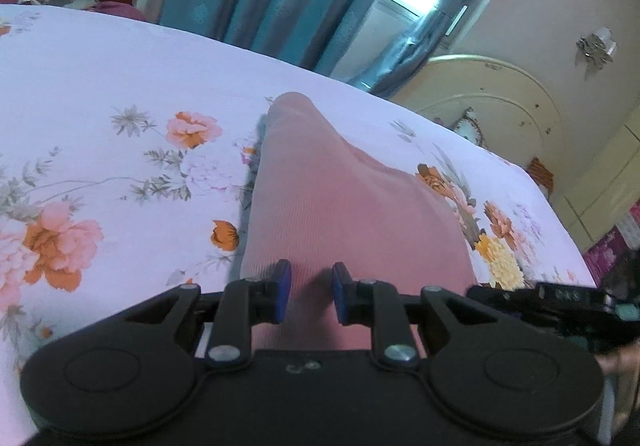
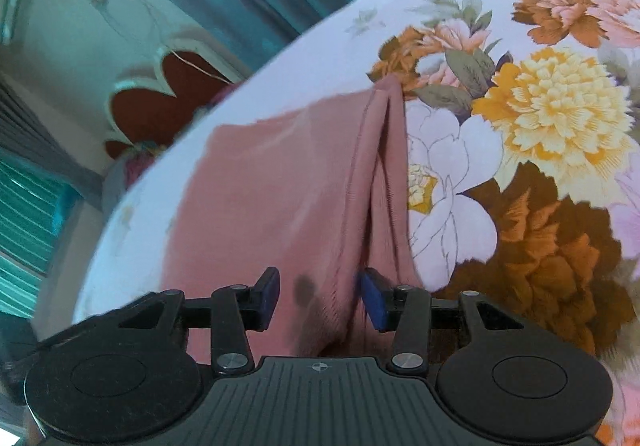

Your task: Fold small clothes

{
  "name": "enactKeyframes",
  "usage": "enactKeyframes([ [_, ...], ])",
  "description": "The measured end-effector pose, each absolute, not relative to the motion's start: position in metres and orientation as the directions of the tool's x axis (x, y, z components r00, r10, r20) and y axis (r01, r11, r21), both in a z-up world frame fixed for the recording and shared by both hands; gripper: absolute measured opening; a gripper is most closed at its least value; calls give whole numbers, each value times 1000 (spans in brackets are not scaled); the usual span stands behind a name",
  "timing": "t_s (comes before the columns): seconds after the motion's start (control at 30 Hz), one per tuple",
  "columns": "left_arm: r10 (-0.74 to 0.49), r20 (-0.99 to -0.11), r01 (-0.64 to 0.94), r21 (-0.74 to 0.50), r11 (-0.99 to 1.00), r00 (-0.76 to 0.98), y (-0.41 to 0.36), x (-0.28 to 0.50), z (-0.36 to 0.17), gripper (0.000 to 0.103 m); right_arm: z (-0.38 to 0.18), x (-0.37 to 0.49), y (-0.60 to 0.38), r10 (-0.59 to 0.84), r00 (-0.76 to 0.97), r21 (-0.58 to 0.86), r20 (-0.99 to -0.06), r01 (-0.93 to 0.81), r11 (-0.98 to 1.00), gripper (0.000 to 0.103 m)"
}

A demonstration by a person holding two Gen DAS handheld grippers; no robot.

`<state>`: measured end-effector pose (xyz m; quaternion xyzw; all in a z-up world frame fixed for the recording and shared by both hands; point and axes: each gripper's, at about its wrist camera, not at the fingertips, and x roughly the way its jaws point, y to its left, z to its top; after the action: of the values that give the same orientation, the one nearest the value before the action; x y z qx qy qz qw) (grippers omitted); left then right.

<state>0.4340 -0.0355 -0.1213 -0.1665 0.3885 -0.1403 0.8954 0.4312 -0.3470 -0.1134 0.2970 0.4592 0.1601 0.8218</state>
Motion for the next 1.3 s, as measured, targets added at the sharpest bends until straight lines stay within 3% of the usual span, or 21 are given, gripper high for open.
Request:
enactKeyframes([
  [0.13, -398, -678, 164, -384, 908, 618, -35, 445, -129, 21, -116, 450, -338, 528, 510, 604, -679, -20, 797, 45],
  [0.23, -420, -672, 197, -384, 902, 610, -34, 447, -131, 21, -117, 466, -324, 500, 483, 540, -719, -65, 839, 13],
  [0.33, -440, -654, 220, -393, 893, 615, -32, 446, -132, 18, -97, 467, -305, 446, 511, 415, -735, -181, 892, 8],
  [0.37, -445, -642, 225, -397, 890, 625, -32, 444, -130, 13, -83, 462, -303, 438, 548, 383, -713, -218, 897, 8],
  [0.43, -468, -619, 237, -421, 876, 631, -38, 443, -125, 14, -52, 446, -304, 399, 634, 291, -662, -273, 917, 7],
  [0.5, -455, -651, 260, -378, 888, 608, -55, 444, -126, 17, -46, 435, -314, 390, 670, 257, -631, -294, 921, 7],
  [0.6, -424, -691, 251, -343, 905, 585, -64, 449, -134, 16, -116, 453, -331, 419, 495, 394, -761, -160, 905, 7],
  [0.7, -449, -687, 262, -366, 893, 571, -55, 451, -126, 14, -112, 445, -341, 445, 533, 451, -720, -128, 883, 8],
  [0.73, -464, -679, 267, -380, 885, 569, -51, 453, -123, 16, -108, 444, -344, 441, 553, 449, -707, -130, 884, 12],
  [0.77, -470, -665, 276, -382, 882, 580, -49, 454, -119, 20, -105, 444, -348, 427, 578, 437, -696, -131, 890, 24],
  [0.83, -462, -644, 304, -348, 887, 610, -51, 462, -110, 20, -100, 451, -357, 415, 612, 447, -673, -110, 888, 35],
  [1.0, -444, -642, 310, -317, 896, 625, -59, 502, -108, 20, -117, 496, -365, 376, 591, 463, -713, -5, 886, 35],
  [1.03, -442, -645, 309, -316, 897, 623, -59, 509, -111, 20, -120, 501, -365, 386, 585, 475, -713, -1, 880, 35],
  [1.13, -410, -692, 315, -270, 910, 594, -62, 525, -126, 19, -112, 512, -358, 384, 586, 429, -714, -68, 901, 5],
  [1.27, -417, -649, 294, -296, 909, 636, -53, 508, -130, 16, -75, 492, -345, 391, 702, 315, -595, -244, 917, 5],
  [1.3, -409, -638, 290, -288, 913, 652, -54, 507, -132, 16, -78, 495, -343, 370, 707, 274, -603, -252, 928, 5],
])
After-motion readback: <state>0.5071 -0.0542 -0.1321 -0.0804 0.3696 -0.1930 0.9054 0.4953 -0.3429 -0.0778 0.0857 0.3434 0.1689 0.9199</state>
